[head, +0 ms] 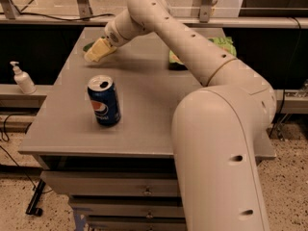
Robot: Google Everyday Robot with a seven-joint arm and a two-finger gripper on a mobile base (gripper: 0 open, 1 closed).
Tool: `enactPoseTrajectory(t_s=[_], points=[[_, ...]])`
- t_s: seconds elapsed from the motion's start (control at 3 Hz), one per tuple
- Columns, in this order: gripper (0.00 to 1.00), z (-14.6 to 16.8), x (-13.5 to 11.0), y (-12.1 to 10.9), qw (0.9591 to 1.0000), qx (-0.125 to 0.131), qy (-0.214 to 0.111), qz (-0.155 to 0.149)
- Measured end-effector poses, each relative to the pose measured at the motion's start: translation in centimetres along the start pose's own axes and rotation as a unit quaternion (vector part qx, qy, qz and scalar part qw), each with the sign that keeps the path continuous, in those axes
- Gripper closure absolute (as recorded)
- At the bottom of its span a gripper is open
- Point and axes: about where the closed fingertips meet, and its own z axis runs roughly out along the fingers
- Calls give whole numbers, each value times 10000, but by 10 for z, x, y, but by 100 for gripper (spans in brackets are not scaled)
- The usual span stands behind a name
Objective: Pick sponge
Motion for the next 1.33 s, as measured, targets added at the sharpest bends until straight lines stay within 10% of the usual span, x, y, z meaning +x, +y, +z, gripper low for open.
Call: enactPoseTrajectory(t_s=[1.33], points=[[100, -42, 25, -20, 9982, 557, 63, 215]])
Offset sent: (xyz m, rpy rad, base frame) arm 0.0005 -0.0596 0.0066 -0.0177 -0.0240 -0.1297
